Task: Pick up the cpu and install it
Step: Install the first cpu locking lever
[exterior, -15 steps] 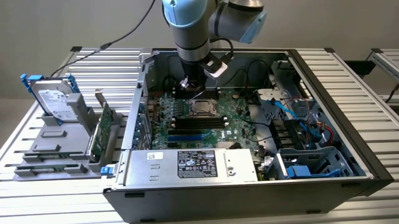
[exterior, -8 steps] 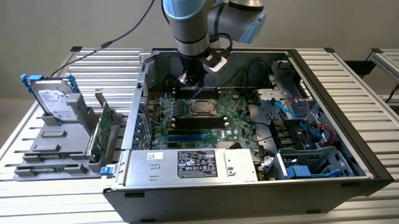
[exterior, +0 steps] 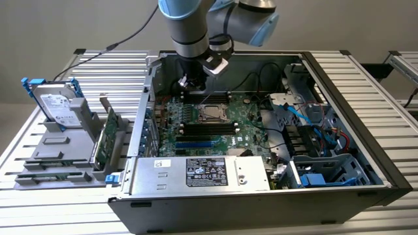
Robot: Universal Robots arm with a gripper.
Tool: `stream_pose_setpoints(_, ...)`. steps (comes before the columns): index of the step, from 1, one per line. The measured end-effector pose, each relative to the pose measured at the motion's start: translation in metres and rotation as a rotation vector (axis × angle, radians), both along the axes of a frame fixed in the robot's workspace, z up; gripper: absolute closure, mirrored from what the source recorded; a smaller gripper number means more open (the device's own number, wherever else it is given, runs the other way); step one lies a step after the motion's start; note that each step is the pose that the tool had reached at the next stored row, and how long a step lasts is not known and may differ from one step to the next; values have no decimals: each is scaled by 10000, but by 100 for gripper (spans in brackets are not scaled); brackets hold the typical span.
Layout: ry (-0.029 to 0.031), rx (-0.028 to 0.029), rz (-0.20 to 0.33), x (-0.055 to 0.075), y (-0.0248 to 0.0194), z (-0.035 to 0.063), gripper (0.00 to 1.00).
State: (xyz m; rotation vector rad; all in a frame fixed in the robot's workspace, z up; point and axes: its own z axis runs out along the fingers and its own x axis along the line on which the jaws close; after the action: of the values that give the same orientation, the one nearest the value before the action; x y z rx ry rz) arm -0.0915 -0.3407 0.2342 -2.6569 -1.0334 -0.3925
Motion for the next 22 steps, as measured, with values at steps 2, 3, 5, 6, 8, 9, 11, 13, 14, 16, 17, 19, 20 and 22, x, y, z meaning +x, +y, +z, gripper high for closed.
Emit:
stream_pose_setpoints(2, 0, 1, 0, -32, -29, 0, 89)
stream_pose_setpoints(3, 1, 3, 1, -37, -58, 0, 89)
stream_pose_setpoints(5, 0, 7, -2, -38, -131, -3, 89)
stream_pose_setpoints(6, 0, 9, -3, -38, -161, -7, 89)
stream_pose_setpoints(8, -13, 21, -2, -38, -181, -33, 89)
stream_pose_setpoints(9, -30, 25, -3, -38, -182, -50, 89)
stream_pose_setpoints(11, -42, 34, 0, -38, -182, -86, 89)
stream_pose_setpoints(13, -47, 36, -1, -41, -182, -122, 89)
stream_pose_setpoints(14, -48, 36, 0, -41, -182, -140, 89)
stream_pose_setpoints(16, -52, 36, 1, -43, -182, -176, 89)
stream_pose_setpoints(17, -54, 35, 1, -44, -182, -194, 89)
stream_pose_setpoints(19, -58, 36, 5, -46, -182, -232, 89)
stream_pose_setpoints(20, -62, 37, 11, -46, -182, -250, 89)
stream_pose_setpoints(22, -71, 38, 42, -47, -182, -286, 89)
